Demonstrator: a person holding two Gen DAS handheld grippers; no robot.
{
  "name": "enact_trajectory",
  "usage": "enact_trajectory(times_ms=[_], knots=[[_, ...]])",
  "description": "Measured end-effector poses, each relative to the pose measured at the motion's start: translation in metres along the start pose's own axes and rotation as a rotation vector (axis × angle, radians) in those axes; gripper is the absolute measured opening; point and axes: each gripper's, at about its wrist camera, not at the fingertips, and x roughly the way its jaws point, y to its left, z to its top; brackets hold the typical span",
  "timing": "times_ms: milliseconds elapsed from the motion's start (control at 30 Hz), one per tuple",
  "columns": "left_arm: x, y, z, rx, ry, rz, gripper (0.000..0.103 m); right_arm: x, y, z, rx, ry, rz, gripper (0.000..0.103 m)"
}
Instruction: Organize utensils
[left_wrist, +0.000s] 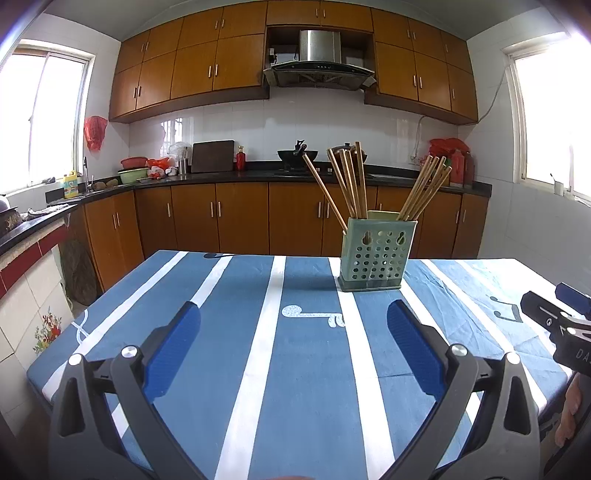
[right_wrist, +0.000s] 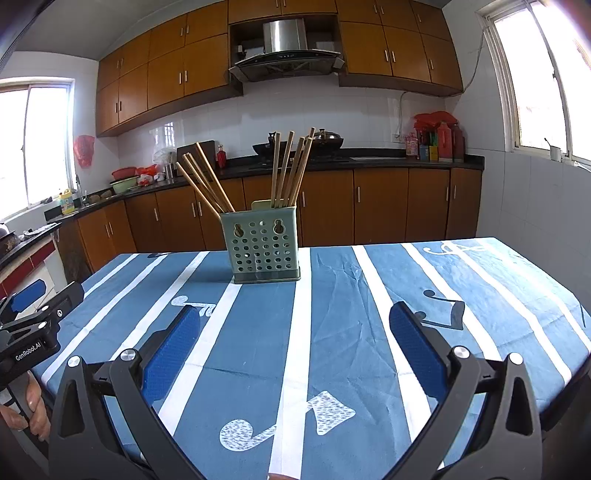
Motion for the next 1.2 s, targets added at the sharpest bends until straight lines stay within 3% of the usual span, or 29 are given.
enact_trajectory(times_ms=[1200], knots=[[-0.0023,-0.0064,-0.0048,0.007,0.013,-0.007,0.099,-0.0008,-0.0007,-0.0028,0.007,0.006,0.006,0.101]])
